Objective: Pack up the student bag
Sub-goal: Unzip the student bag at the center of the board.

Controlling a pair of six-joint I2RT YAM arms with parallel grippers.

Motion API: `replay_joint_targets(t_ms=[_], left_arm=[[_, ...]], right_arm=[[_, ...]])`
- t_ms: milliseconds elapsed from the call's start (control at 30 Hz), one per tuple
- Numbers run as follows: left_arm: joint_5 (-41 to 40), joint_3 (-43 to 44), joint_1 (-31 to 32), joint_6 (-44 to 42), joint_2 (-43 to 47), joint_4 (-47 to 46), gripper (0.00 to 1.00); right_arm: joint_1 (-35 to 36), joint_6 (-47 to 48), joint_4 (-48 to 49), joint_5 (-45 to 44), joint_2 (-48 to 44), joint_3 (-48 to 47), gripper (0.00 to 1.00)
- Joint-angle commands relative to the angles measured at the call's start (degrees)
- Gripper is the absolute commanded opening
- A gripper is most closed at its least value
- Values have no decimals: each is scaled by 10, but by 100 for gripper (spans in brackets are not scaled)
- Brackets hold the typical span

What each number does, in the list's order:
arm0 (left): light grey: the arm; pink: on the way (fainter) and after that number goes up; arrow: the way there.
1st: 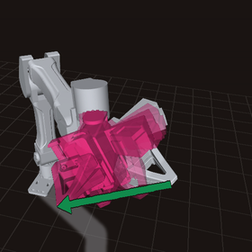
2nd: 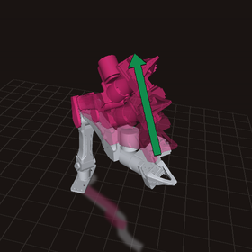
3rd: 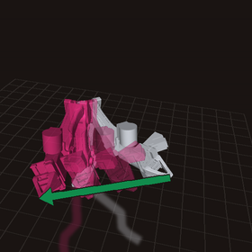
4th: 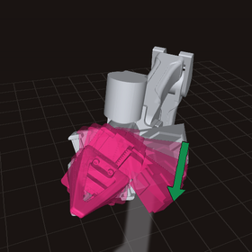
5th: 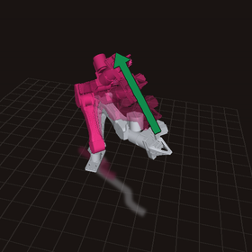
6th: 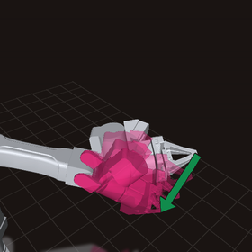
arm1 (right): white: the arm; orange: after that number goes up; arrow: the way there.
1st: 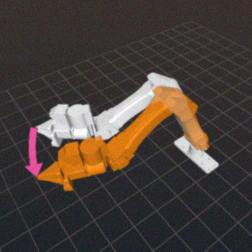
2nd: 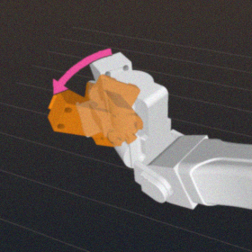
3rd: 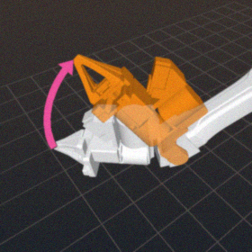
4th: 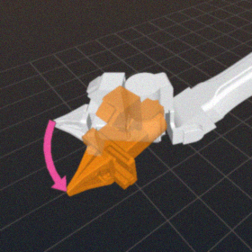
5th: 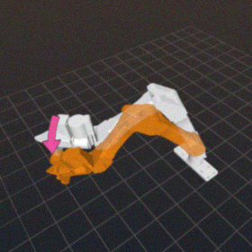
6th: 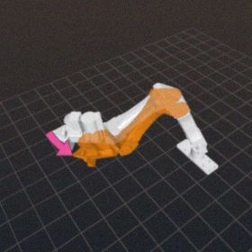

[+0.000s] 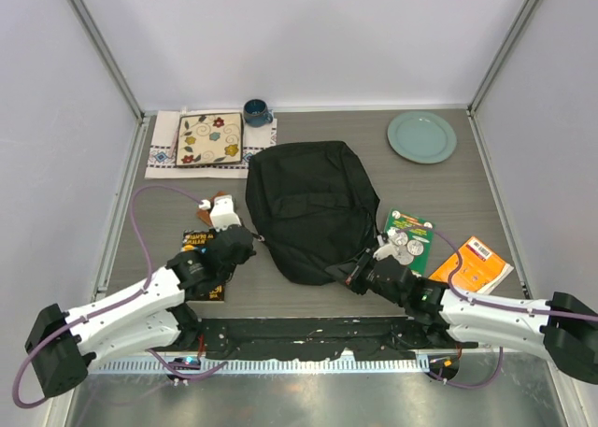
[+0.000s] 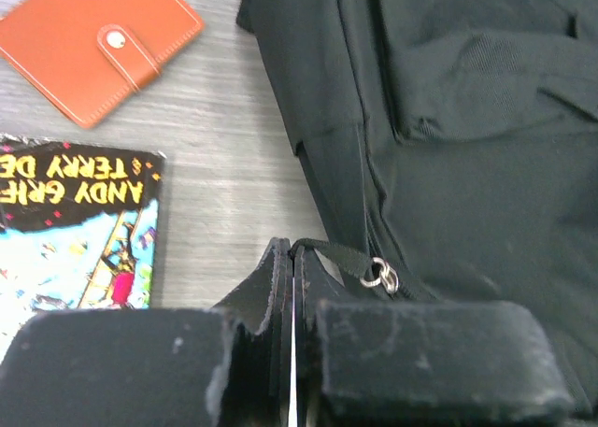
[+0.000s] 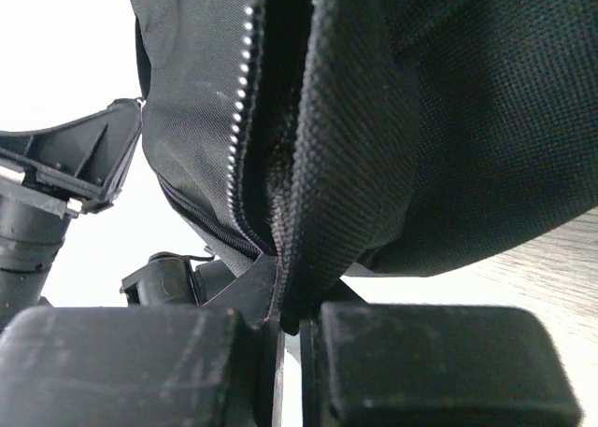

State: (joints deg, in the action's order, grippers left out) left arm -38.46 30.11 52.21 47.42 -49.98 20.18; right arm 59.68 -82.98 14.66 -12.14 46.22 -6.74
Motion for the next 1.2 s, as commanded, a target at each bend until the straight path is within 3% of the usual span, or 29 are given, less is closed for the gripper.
replay_joint_targets(t_ms=[0, 133, 367, 433, 467, 533, 567, 667, 767, 833, 967, 1167], left_arm=[[-58, 17, -77, -70, -5, -27, 0], [-24, 26, -109, -101, -22, -63, 0], [29, 40, -112, -92, -44, -66, 0], [53, 43, -112, -80, -37, -46, 6], [59, 45, -112, -68, -33, -36, 8], [83, 46, -112, -55, -9, -10, 25], [91, 43, -112, -50, 0, -3, 45], [109, 34, -112, -23, 50, 49, 78], [123, 32, -112, -2, 100, 106, 94], [131, 38, -112, 4, 127, 138, 100], [138, 72, -111, 0, 137, 196, 100], [182, 142, -112, -43, 90, 210, 99]], right_arm=[[5, 42, -29, -13, 19, 5, 1], [11, 45, -22, -12, 33, 8, 1], [12, 41, 4, -24, 41, 8, 2], [12, 40, 13, -20, 43, 3, 16], [12, 41, 12, -19, 44, -2, 32], [12, 55, 2, -17, 44, -24, 49], [12, 63, -24, -18, 42, -34, 67], [13, 88, -121, -40, 20, -83, 77], [13, 92, -238, -73, -23, -117, 81], [13, 96, -290, -104, -68, -138, 82], [13, 101, -454, -175, -145, -188, 87], [12, 143, -571, -306, -180, -273, 89]])
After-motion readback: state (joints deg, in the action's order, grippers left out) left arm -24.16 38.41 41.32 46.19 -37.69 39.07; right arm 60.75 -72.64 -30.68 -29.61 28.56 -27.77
